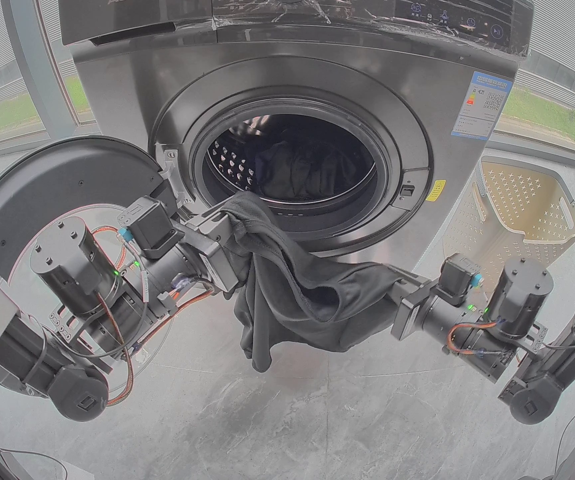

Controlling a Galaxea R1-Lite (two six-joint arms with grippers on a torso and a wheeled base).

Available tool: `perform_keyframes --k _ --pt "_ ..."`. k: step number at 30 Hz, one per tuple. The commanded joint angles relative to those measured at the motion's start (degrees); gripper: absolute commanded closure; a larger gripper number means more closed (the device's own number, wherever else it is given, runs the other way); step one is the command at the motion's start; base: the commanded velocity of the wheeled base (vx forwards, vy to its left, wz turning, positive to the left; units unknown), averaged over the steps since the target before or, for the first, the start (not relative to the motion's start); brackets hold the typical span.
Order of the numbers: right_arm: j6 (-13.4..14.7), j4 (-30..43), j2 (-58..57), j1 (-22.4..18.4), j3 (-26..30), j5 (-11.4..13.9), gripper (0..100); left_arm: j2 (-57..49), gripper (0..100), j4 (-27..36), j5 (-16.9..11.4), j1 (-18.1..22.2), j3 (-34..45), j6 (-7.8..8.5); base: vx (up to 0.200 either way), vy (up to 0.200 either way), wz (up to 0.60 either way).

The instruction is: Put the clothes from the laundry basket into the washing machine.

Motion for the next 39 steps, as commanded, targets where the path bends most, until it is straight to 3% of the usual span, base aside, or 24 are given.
perform_keyframes --k 1,9,14,21,22,24,39 --pt "0.4 0.4 6.8 3.2 1.1 -0.1 0 -0.9 100 -0.1 0.2 -0.5 -1.6 -0.04 0.000 0.000 0.00" --pt "0.4 -0.1 12.8 7.6 7.3 0.5 0 -3.0 100 0.0 0.3 -1.2 -2.0 -0.13 0.000 0.000 0.00" --pt "0.4 -0.3 13.7 8.3 6.4 0.6 0 -3.3 100 0.0 0.3 -1.4 -2.0 -0.13 0.000 0.000 0.00" --pt "0.5 -0.1 14.8 7.7 -1.4 0.2 0 -3.4 100 0.0 0.3 -3.0 -1.4 -0.04 0.000 0.000 0.00" --pt "0.4 0.1 15.0 7.6 -5.1 0.2 0 -3.4 100 0.0 0.3 -3.2 -1.4 0.04 0.000 0.000 0.00" --pt "0.2 0.2 15.1 7.6 -7.4 0.3 0 -3.6 100 -0.1 0.3 -3.2 -1.4 0.04 0.000 0.000 0.00" --pt "-1.5 0.9 22.7 6.8 -20.4 1.3 0 -6.5 100 0.0 -0.3 -4.7 -1.1 0.04 0.000 0.000 0.00"
